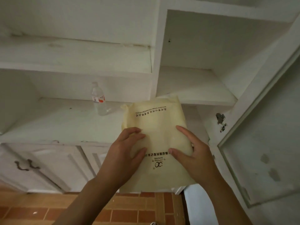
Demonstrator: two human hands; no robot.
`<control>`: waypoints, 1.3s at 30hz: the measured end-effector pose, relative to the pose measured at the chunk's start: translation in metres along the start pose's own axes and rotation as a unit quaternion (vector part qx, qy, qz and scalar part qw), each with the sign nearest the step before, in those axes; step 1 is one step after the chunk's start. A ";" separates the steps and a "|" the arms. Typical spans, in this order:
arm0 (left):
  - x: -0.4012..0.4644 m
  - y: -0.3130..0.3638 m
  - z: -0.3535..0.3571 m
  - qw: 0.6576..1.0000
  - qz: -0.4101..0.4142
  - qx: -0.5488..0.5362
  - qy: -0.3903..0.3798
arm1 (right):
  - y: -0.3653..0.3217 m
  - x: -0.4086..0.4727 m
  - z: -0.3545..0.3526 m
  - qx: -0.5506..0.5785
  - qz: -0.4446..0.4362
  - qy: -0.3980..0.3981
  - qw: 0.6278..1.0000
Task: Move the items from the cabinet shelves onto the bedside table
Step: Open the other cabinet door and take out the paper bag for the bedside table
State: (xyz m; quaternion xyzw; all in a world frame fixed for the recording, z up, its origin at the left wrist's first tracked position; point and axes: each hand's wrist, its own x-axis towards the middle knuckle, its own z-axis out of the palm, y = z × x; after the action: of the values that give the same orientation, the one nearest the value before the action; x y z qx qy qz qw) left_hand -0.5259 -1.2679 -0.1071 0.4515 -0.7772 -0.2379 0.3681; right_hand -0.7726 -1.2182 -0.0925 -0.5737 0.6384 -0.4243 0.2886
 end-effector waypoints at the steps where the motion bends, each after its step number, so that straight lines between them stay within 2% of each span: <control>1: -0.016 -0.006 -0.011 1.000 -0.010 0.004 0.002 | -0.005 -0.008 0.012 -0.008 -0.007 -0.015 1.000; 5: -0.079 -0.036 -0.060 0.998 -0.053 0.040 0.016 | -0.028 -0.034 0.072 -0.061 -0.039 -0.087 0.994; 10: -0.158 -0.072 -0.131 0.987 -0.119 0.076 0.072 | -0.068 -0.053 0.162 -0.094 -0.095 -0.183 0.974; 20: -0.288 -0.128 -0.254 0.929 -0.271 0.139 0.208 | -0.160 -0.069 0.348 -0.095 -0.205 -0.351 0.908; 31: -0.351 -0.211 -0.362 0.825 -0.421 0.193 0.325 | -0.248 -0.052 0.564 -0.082 -0.299 -0.500 0.808; 39: -0.397 -0.240 -0.420 0.720 -0.513 0.222 0.411 | -0.314 -0.068 0.705 -0.070 -0.393 -0.602 0.692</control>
State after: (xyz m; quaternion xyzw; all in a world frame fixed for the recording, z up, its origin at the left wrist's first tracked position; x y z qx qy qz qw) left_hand 0.0584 -1.0506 -0.1584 0.9033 -0.2293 -0.0021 0.3626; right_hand -0.0051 -1.2941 -0.1603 -0.9232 0.0722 -0.0169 0.3771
